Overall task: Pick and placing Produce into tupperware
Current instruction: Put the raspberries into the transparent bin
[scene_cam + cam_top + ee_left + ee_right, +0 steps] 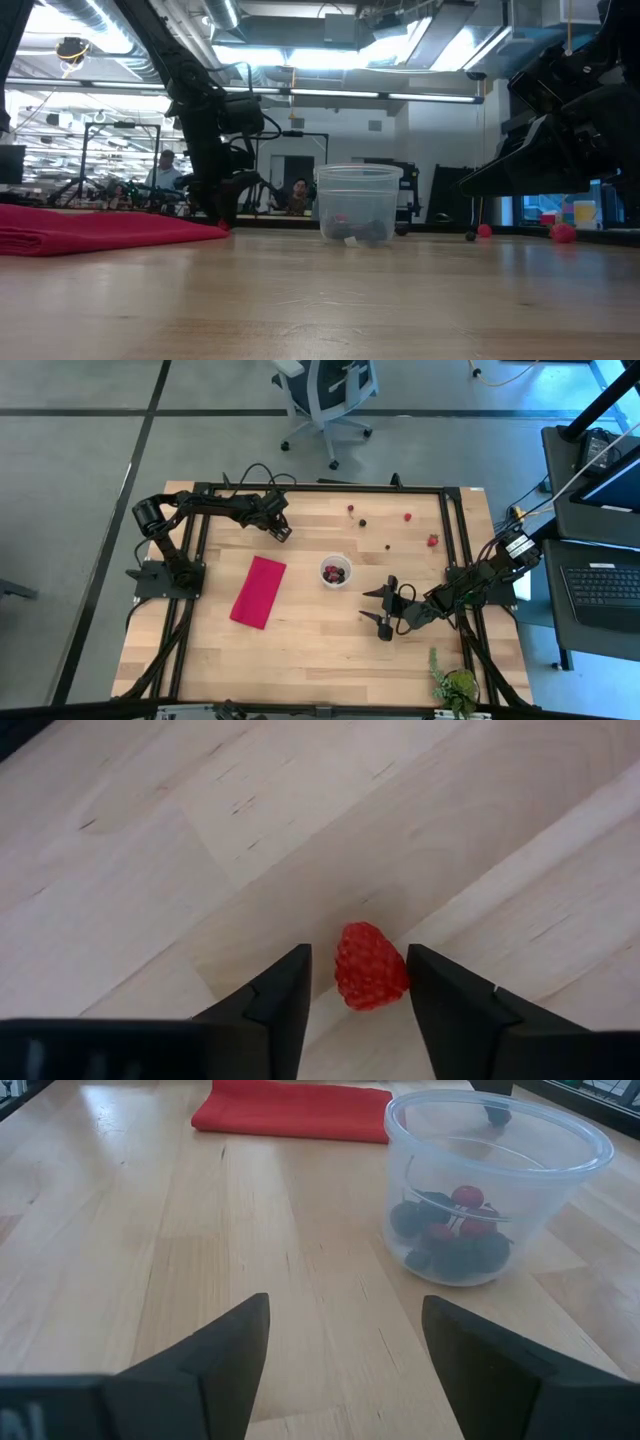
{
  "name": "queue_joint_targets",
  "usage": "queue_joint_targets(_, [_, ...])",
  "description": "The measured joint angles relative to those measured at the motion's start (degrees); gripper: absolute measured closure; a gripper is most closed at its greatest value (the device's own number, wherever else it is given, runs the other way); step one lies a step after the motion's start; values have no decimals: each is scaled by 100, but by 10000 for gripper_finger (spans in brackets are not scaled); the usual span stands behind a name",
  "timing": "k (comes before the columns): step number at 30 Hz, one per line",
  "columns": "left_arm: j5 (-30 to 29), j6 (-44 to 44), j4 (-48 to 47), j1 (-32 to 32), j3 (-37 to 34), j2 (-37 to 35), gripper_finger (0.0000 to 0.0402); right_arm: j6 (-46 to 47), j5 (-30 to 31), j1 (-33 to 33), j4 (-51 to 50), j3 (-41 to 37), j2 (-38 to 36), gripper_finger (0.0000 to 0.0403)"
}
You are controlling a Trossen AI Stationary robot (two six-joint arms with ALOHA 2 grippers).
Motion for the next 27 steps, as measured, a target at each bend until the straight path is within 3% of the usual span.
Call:
queue_joint_targets(17, [57, 176, 19, -12, -2, -28, 312, 2, -4, -1, 0, 0, 0, 139])
queue_joint_targets(27, [796, 243, -73, -112, 291, -157, 316, 2, -4, -1, -8, 0, 2, 139])
